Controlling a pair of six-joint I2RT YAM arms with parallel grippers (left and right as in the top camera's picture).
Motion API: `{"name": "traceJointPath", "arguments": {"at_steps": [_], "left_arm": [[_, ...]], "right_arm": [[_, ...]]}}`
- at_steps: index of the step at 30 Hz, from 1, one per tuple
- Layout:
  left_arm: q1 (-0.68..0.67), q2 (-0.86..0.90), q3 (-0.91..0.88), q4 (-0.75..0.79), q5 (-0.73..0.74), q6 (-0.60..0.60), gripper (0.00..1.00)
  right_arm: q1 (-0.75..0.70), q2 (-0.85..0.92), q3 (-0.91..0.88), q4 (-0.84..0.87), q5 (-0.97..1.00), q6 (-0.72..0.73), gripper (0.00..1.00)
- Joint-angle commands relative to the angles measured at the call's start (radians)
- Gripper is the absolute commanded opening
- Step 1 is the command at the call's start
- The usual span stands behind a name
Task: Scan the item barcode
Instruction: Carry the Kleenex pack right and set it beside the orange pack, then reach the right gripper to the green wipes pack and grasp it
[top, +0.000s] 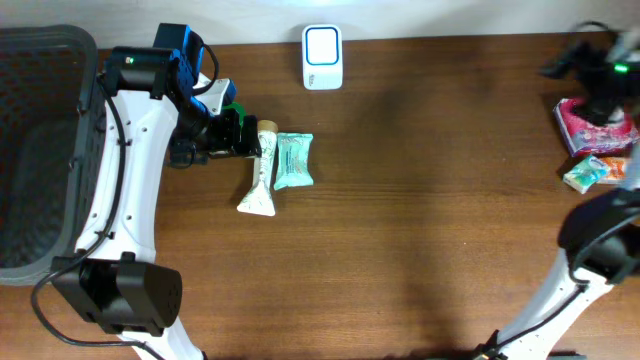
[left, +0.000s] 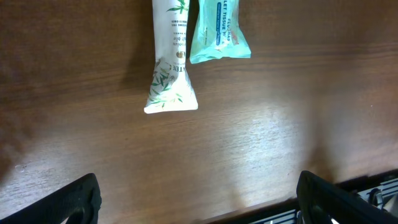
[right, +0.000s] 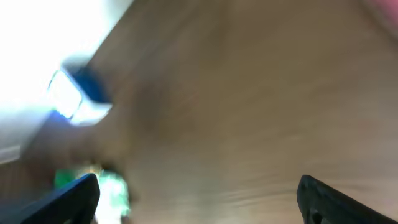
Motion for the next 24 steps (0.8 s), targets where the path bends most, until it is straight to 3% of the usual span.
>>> {"name": "traceJointPath", "arguments": {"at_steps": [1,5,9,14,16,20,24], "left_arm": [[0.0,-0.015,0.002,0.0,0.01,0.001,0.99],[0.0,-0.015,0.002,0.0,0.01,0.001,0.99],[0.0,-0.015,0.002,0.0,0.01,0.001,0.99],[0.0,-0.015,0.002,0.0,0.01,0.001,0.99],[0.0,-0.015,0.002,0.0,0.01,0.001,0.99],[0.0,-0.015,0.002,0.0,0.01,0.001,0.99],[0.0,-0.015,0.002,0.0,0.01,0.001,0.99]], "right_arm": [[0.193,-0.011,-0.085,0.011,-0.051,-0.136,1.0],[0.408,-0.011,-0.222,0.153,0.027,-0.122,0.99],[0.597,-0.011,-0.383,0.377,0.064,0.003,0.99],[0.768,-0.01,-0.523,0.628,0.087,0.174,0.99],[0.811,-0.01,-0.541,0.678,0.103,0.174,0.99],[0.919,-0.009,-0.547,0.704,0.378,0.317,1.0],[0.985,0.013,-0.547,0.771,0.415,0.357,0.81]]}}
